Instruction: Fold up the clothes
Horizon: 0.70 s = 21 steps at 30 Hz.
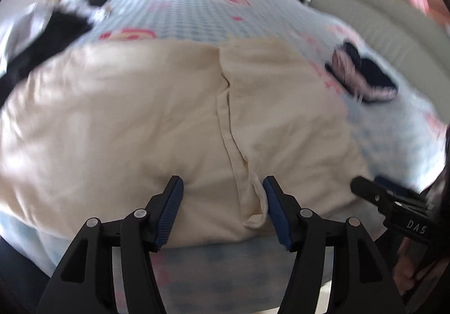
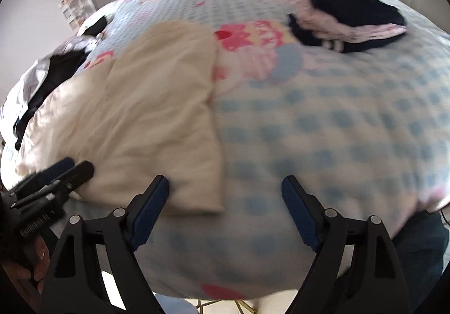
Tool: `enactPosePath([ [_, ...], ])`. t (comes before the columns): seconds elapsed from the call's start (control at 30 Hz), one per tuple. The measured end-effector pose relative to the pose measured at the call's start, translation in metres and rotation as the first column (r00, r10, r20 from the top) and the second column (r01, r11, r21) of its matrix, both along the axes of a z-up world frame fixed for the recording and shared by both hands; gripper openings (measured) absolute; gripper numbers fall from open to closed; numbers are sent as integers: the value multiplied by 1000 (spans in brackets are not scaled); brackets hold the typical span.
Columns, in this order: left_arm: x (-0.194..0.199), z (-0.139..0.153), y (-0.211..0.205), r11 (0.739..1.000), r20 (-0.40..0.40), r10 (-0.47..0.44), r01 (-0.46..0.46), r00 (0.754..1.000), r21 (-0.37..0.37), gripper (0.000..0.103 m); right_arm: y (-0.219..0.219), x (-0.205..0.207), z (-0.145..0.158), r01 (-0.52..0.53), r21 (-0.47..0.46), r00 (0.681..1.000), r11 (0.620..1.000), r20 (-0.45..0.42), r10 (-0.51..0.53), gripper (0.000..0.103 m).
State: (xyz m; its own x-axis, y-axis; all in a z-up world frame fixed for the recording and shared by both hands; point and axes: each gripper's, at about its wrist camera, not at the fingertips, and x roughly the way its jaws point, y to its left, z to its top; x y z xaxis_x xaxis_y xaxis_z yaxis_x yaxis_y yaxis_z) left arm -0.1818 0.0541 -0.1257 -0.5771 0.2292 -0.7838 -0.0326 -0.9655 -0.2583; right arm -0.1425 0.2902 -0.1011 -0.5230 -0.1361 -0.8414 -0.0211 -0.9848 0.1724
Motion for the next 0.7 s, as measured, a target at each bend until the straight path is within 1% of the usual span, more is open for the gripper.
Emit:
enactPosePath([
  [0.07, 4, 3, 2, 997, -17, -26, 27, 1000, 69, 61, 8, 1, 6, 36, -32, 999, 999, -13, -36, 84],
  [0.1, 7, 5, 8, 996, -32, -50, 52, 998, 74, 61, 10, 1, 10, 51, -49, 999, 998, -19, -51, 84],
  [0.13, 9, 6, 14, 996, -45, -67, 69, 997, 53, 61, 11, 0, 12, 60, -59, 998, 996, -24, -61, 84],
  [0.2, 8, 2, 22, 997, -33, -79, 78, 996, -17, 61, 2, -2, 8, 28, -9, 999, 1000, -27, -28, 84],
  [0.27, 5, -6, 21, 994, 3, -61, 61, 998, -87, 62, -5, -5, -4, 4, 35, 1000, 999, -17, -3, 84],
  [0.33, 6, -5, 14, 997, 1, -49, 49, 999, -64, 61, 1, -8, -15, -7, 23, 1000, 1000, -5, 7, 86],
  [0.43, 8, -1, 6, 999, -17, -28, 27, 999, -23, 61, 11, -9, -6, 28, -20, 999, 999, -20, -28, 86],
  [0.47, 8, 0, 6, 1000, -23, -27, 27, 999, -12, 61, 13, -10, 1, 42, -14, 998, 999, -44, -42, 85],
  [0.53, 9, 0, 4, 1000, -33, -26, 27, 999, 7, 60, 12, -16, 9, 27, -20, 997, 999, -67, -28, 86],
  [0.6, 7, -5, 5, 999, -10, -35, 34, 999, -19, 61, 3, -25, 3, -10, 11, 999, 1000, -45, 10, 86],
  [0.63, 9, -5, 7, 998, -2, -40, 40, 999, -41, 62, -2, -27, -2, -28, 46, 999, 999, -24, 29, 86],
  [0.7, 12, -3, 6, 998, -3, -46, 46, 999, -50, 62, -9, -25, -12, -62, 110, 998, 992, -1, 63, 85],
])
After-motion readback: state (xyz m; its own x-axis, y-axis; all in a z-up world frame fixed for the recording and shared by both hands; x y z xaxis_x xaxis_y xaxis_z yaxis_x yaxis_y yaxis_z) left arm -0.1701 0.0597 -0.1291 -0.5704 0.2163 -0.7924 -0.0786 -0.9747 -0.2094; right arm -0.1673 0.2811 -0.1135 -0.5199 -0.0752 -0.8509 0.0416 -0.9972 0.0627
